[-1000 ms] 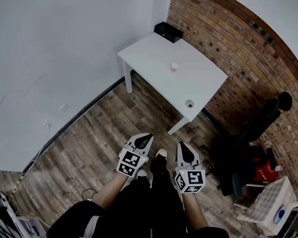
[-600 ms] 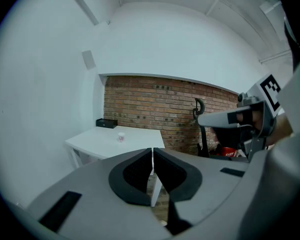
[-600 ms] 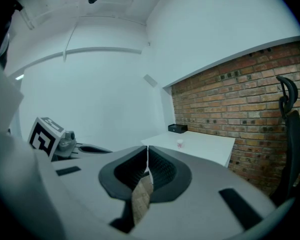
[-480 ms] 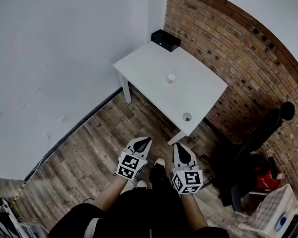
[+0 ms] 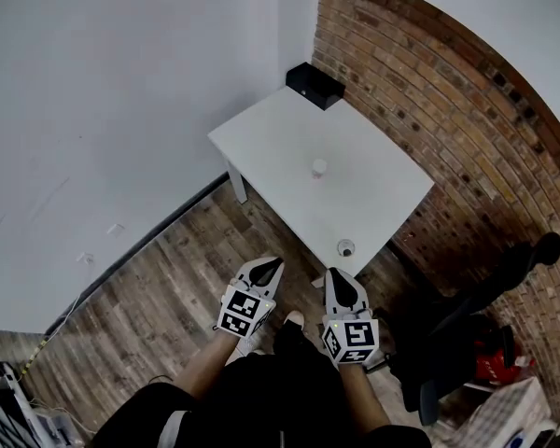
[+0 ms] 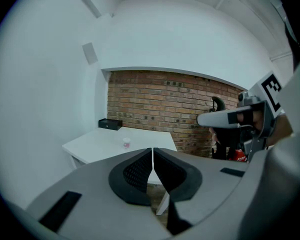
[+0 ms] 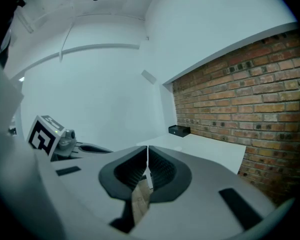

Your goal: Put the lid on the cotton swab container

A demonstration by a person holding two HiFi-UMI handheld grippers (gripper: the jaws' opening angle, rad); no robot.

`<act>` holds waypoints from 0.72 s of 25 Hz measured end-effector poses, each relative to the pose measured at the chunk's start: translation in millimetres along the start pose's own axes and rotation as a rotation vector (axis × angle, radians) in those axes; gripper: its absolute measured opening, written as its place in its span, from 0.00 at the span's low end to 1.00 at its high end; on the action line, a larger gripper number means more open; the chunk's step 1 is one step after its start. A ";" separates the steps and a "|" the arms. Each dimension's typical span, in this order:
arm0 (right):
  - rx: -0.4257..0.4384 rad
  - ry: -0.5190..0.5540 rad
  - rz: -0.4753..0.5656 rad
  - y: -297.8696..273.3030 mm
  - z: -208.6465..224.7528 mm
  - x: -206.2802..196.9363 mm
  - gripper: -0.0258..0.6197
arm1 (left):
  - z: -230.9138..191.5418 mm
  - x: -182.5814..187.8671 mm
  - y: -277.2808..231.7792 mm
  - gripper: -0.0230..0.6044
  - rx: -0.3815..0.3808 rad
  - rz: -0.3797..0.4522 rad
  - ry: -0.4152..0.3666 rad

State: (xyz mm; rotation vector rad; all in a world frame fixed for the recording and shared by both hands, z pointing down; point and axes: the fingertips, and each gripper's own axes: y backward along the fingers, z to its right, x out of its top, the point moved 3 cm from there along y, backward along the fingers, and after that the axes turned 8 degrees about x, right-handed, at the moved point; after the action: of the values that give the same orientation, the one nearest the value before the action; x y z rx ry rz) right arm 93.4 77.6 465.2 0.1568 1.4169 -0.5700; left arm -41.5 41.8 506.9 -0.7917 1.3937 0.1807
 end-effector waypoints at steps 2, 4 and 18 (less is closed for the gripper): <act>0.016 -0.002 -0.003 -11.2 13.1 2.5 0.08 | -2.1 4.3 -14.3 0.07 0.012 -0.003 0.000; 0.033 0.003 -0.007 -23.0 26.5 6.1 0.08 | -5.4 9.8 -29.3 0.07 0.026 0.002 -0.002; 0.104 0.019 -0.022 -70.1 94.6 23.1 0.08 | -14.5 30.4 -96.8 0.07 0.087 -0.018 -0.001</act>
State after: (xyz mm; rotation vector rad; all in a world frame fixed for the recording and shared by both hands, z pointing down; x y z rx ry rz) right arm 145.8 -29.9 475.1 0.2301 1.4093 -0.6621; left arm 6.8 -48.0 517.0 -0.7313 1.3837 0.1056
